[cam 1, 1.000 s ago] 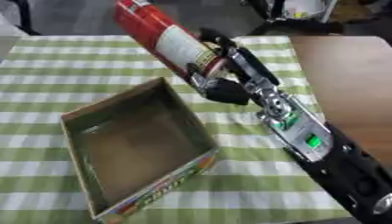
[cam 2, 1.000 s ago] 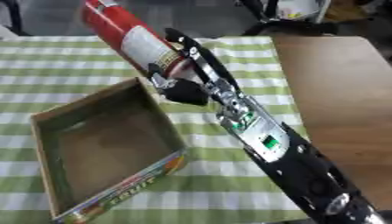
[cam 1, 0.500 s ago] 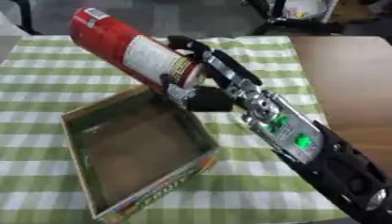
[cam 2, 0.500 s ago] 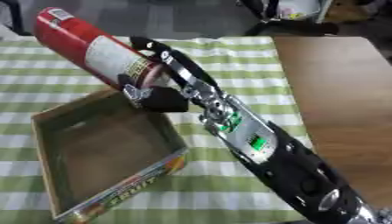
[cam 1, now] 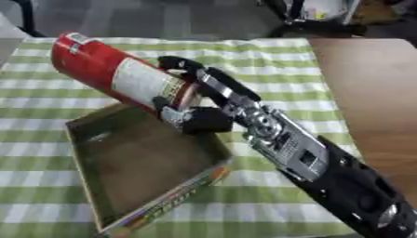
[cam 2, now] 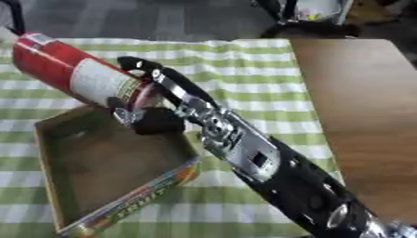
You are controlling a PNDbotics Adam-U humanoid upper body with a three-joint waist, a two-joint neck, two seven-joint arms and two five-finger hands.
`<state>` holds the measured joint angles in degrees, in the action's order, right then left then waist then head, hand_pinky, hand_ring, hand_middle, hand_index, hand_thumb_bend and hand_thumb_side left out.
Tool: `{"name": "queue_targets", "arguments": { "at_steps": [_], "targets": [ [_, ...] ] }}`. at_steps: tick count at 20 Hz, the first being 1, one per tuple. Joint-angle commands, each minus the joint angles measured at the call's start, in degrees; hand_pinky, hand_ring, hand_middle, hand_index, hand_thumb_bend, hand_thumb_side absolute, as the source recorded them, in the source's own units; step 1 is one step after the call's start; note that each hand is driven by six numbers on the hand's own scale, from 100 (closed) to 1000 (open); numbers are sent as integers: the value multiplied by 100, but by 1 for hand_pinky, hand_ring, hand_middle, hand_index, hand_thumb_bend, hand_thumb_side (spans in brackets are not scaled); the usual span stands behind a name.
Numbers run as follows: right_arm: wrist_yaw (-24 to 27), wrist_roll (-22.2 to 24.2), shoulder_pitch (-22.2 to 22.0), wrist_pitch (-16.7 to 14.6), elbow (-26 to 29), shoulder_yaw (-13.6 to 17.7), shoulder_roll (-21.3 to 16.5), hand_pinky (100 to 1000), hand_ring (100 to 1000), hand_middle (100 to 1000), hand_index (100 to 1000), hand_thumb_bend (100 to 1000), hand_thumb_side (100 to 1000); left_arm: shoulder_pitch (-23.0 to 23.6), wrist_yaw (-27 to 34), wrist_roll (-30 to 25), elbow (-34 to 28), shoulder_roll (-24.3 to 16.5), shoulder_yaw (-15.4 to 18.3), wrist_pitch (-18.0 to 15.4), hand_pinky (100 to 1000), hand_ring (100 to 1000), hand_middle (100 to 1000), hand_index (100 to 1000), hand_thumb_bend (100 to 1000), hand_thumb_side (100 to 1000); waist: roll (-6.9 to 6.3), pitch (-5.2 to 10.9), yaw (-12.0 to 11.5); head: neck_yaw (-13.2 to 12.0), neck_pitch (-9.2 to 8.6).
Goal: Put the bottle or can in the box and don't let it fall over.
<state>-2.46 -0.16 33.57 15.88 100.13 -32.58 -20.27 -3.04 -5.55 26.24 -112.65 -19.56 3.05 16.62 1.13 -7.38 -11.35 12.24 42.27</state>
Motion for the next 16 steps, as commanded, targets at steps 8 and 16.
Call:
{"name": "queue_targets", "arguments": {
  "at_steps": [8, 16],
  "targets": [
    [-127, 213, -35, -280, -401, -188, -14, 221, 851, 938, 983, 100, 100, -25, 17, -8, -63, -77, 42, -17, 601, 590, 682, 676, 100, 730, -13, 98, 1, 33, -9],
    [-138, 528, -69, -524, -569, -253, -61, 406, 952, 991, 1000, 100, 100, -28, 24, -7, -60, -72, 43, -20, 601, 591, 683, 676, 100, 731, -12, 85, 0, 37, -14]
  ]
}}
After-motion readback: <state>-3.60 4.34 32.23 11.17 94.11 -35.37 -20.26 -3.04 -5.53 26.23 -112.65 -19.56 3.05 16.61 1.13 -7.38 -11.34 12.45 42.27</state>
